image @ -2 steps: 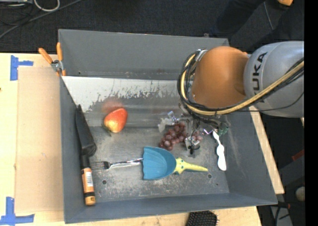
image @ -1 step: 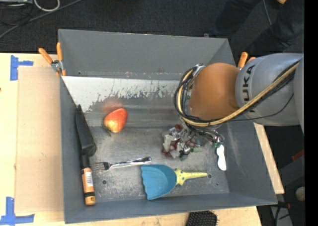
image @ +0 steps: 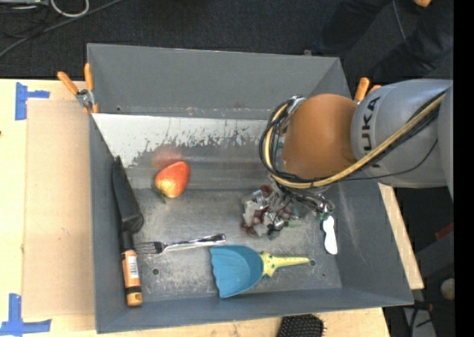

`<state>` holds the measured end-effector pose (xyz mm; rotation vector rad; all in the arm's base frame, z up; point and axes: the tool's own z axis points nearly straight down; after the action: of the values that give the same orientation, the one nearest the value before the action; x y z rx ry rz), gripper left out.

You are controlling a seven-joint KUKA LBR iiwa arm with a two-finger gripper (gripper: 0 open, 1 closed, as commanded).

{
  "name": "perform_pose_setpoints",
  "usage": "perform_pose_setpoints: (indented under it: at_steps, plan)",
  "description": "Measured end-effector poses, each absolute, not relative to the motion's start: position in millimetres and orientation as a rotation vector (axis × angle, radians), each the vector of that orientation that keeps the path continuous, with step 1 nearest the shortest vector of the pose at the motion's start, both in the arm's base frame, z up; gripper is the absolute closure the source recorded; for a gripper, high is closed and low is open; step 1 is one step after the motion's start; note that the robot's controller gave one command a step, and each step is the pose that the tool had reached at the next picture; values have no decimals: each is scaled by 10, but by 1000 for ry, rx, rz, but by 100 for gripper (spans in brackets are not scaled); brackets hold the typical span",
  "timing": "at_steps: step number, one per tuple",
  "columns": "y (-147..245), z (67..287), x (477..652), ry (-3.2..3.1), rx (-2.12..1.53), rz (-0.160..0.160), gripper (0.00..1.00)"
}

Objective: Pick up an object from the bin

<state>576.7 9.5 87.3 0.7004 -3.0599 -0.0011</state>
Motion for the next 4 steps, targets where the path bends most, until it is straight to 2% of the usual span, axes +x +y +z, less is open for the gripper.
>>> perform_pose_setpoints:
  at_steps: [1,2,4]
  plan:
    - [-173,1401,5664,-3056,701,-4,100]
    - [-168,1345,5694,-3063,688,-4,100]
    - [-90,1046,5667,-3059,725,-3,100]
